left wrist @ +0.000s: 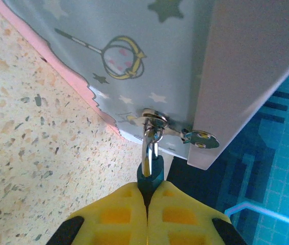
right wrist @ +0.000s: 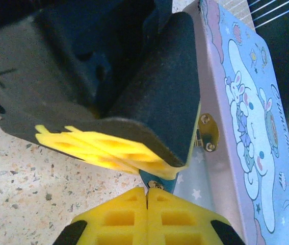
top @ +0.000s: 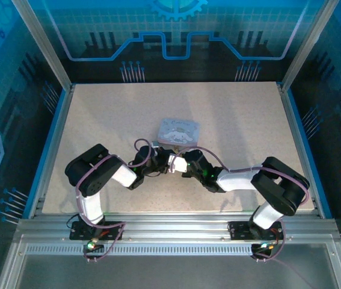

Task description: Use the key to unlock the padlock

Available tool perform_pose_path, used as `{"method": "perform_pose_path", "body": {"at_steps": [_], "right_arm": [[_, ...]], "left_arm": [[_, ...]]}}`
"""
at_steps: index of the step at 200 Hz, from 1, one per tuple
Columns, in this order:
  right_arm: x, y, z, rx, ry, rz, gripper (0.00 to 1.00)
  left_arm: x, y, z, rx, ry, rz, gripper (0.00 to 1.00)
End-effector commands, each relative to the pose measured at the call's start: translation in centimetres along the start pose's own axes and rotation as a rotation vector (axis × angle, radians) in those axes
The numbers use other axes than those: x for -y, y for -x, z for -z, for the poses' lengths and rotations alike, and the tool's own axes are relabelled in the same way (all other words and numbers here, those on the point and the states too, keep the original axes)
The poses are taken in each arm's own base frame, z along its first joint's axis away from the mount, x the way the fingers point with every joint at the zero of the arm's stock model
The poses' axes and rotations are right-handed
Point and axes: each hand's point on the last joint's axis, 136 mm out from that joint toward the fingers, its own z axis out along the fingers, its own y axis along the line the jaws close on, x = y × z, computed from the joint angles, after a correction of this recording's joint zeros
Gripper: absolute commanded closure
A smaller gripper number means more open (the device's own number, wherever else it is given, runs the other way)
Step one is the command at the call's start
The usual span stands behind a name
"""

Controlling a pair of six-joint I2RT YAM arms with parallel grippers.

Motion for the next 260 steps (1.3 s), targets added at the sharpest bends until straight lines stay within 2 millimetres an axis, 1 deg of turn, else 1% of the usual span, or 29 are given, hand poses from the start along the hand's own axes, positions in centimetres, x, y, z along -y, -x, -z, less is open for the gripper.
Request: {"method": "perform_pose_path", "body": {"at_steps": [1, 33, 46, 66, 86, 103, 127, 159, 172, 183, 192, 199, 230, 246, 260], "right_arm": [[3.2, 1.4, 0.2, 0.015, -0.098, -0.096, 1.00], [4.4, 2.2, 0.8, 0.017, -0.106, -0.202, 1.00], [4.9, 2.6, 0.9, 0.026, -0.107, -0.298, 1.00], [4.5, 2.9, 1.1, 0.056, -0.081, -0.454, 1.00], [3.8, 2.7, 1.0, 0.084, -0.069, -0.568, 1.00], [3.2, 2.4, 0.8, 0.108, -0.039, -0.648, 1.00], [1.9, 2.1, 0.4, 0.099, 0.021, -0.723, 1.00], [0.4, 0.8, -0.1, 0.101, 0.079, -0.881, 1.00], [-0.2, 0.5, -0.3, 0.101, 0.100, -0.933, 1.00], [-0.7, 0.2, -0.4, 0.098, 0.113, -0.960, 1.00], [-1.0, 0.0, -0.5, 0.099, 0.119, -0.985, 1.00], [-1.1, -0.2, -0.5, 0.101, 0.124, -1.005, 1.00], [-1.8, -1.1, -0.4, 0.110, 0.157, -1.105, 1.00], [-2.2, -1.3, -0.5, 0.111, 0.180, -1.146, 1.00], [-2.2, -1.3, -0.4, 0.126, 0.199, -1.191, 1.00]], "left_arm": [[1.1, -0.7, -0.4, -0.036, -0.046, 0.001, 1.00], [1.1, -0.6, -0.4, -0.034, -0.052, 0.005, 1.00], [1.0, -0.6, -0.4, -0.034, -0.049, 0.006, 1.00], [1.0, -0.6, -0.4, -0.032, -0.051, 0.006, 1.00], [0.9, -0.6, -0.4, -0.033, -0.047, 0.003, 1.00], [0.7, -0.6, -0.5, -0.034, -0.040, -0.002, 1.00], [0.3, -0.5, -0.6, -0.028, -0.029, -0.017, 1.00], [-0.9, -0.1, -0.5, -0.007, 0.020, -0.082, 0.85], [-1.6, 0.2, -0.3, 0.006, 0.046, -0.100, 0.79], [-1.8, 0.4, 0.0, 0.016, 0.055, -0.113, 0.74], [-1.9, 0.6, 0.2, 0.020, 0.059, -0.115, 0.68], [-2.0, 0.8, 0.5, 0.025, 0.057, -0.118, 0.65], [-1.2, 1.8, 2.4, 0.058, 0.037, -0.147, 0.52], [-0.1, 2.3, 3.4, 0.077, 0.040, -0.185, 0.45], [1.0, 2.7, 4.3, 0.093, 0.045, -0.237, 0.43]]}}
